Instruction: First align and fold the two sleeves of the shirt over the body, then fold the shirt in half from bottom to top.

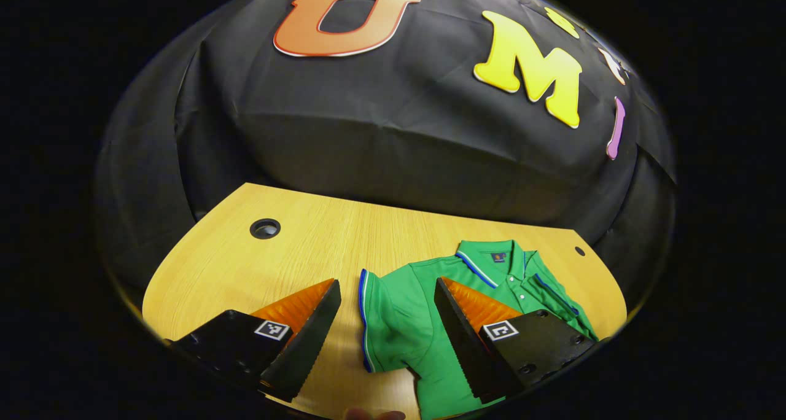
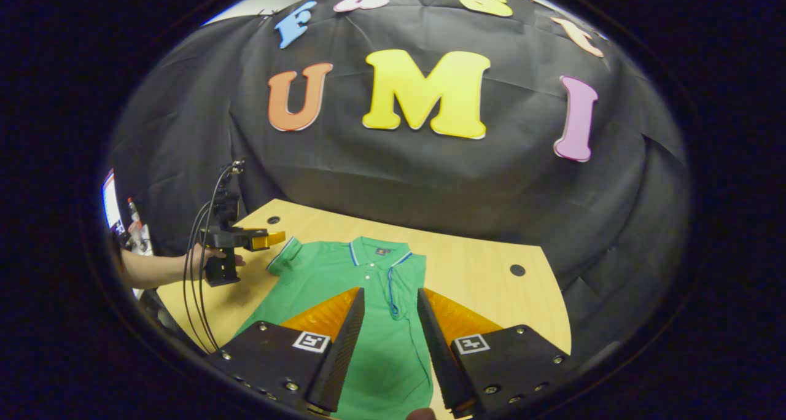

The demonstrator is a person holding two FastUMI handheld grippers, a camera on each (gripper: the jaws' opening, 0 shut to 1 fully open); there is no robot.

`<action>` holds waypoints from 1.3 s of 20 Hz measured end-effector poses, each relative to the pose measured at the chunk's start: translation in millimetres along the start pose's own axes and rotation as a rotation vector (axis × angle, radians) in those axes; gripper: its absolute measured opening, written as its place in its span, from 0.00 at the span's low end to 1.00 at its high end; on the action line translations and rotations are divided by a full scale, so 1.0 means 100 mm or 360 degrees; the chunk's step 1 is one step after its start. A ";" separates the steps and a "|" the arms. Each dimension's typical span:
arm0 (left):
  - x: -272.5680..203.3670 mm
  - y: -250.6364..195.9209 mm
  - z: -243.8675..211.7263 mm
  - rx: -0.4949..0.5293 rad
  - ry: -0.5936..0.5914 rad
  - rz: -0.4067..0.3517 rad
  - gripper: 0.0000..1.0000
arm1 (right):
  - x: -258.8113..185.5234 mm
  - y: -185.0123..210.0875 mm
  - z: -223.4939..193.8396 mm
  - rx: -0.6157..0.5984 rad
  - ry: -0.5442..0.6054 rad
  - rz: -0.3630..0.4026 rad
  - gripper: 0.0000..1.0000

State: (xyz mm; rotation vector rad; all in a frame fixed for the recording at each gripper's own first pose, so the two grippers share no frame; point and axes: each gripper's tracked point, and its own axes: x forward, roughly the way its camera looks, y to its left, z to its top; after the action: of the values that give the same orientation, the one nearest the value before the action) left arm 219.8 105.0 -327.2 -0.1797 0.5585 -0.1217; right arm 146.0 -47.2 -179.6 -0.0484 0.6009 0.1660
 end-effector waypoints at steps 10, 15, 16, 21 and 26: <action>0.54 0.30 -0.35 -0.0087 0.0110 0.0066 0.80 | -0.01 -0.28 0.10 0.0108 -0.0040 -0.0145 0.59; 0.58 0.34 -0.37 -0.0089 0.0102 0.0101 0.73 | 0.01 -0.26 0.06 0.0087 -0.0032 -0.0122 0.59; 0.59 0.35 -0.38 -0.0081 0.0106 0.0133 0.70 | 0.01 -0.26 0.06 0.0074 -0.0034 -0.0126 0.59; 0.63 0.26 -0.42 0.0112 0.0161 0.0221 0.63 | 0.08 -0.33 -0.07 0.0067 -0.0012 -0.0154 0.59; 0.64 0.19 -0.43 0.0065 0.0143 0.0223 0.20 | 0.09 -0.45 -0.14 0.0092 -0.0010 -0.0187 0.59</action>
State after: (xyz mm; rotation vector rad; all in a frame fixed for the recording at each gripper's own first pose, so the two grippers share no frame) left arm 251.9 107.3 -400.2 -0.0954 0.6558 -0.0047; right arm 153.3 -91.6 -196.0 -0.0273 0.5947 0.0352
